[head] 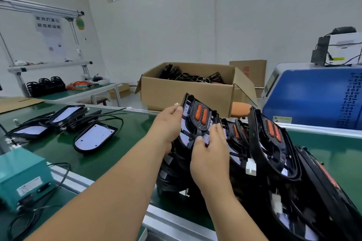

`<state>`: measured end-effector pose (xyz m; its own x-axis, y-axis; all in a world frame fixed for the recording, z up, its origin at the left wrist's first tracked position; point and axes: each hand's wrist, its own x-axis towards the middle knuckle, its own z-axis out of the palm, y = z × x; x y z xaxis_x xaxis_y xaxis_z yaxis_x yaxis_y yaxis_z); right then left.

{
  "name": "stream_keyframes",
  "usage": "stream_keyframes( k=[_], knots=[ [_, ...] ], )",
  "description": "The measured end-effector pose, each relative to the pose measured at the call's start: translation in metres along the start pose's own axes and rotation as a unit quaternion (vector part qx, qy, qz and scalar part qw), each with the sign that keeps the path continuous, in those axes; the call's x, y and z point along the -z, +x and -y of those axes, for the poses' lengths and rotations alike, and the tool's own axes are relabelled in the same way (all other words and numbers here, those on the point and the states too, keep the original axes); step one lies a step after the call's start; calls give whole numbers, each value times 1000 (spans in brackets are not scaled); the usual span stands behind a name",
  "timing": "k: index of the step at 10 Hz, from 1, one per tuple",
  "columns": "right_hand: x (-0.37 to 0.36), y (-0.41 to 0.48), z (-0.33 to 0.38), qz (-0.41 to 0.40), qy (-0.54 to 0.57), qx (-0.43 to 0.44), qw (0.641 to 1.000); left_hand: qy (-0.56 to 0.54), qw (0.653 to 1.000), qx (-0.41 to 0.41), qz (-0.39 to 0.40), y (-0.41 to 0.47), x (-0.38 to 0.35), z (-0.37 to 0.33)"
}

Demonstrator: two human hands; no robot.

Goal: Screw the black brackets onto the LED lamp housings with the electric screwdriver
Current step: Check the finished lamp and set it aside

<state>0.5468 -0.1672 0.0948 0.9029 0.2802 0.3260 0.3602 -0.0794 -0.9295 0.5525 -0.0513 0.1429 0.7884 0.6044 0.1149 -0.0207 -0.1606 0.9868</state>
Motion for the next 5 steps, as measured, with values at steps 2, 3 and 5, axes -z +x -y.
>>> stream_keyframes(
  k=[2, 3, 5],
  knots=[
    [-7, 2, -8, 55, -104, 18, 993, 285, 957, 40, -35, -1, -5, 2],
    [-6, -2, -3, 39, -95, 22, 994, 223, 972, 64, -27, -7, 1, -3],
    [-14, -11, 3, 26, -77, 45, 996, 202, 976, 32, -67, -26, 34, -3]
  ],
)
